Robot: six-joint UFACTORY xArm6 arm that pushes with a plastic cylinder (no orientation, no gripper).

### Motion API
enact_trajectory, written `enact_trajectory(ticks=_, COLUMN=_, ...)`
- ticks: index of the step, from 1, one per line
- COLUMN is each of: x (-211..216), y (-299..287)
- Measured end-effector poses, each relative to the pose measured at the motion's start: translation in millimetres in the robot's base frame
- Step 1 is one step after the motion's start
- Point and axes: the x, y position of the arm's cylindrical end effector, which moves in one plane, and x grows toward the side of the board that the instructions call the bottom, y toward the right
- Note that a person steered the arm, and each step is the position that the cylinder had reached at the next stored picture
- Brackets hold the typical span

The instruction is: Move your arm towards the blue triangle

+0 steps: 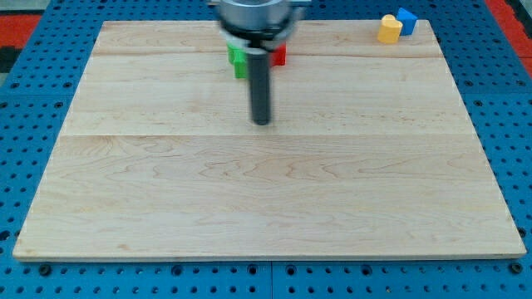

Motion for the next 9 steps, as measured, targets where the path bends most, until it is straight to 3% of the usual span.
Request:
enact_trajectory(ticks=1, x=-10, y=75)
enact_trajectory(ticks=2, x=-52, y=112)
enact_trajectory(ticks=4, x=-128, y=108)
enact_trajectory(ticks=6, x=-122, y=110)
enact_trajectory(ticks=8, x=-133, y=240)
enact_trajectory(ticks=9, x=-172, y=279)
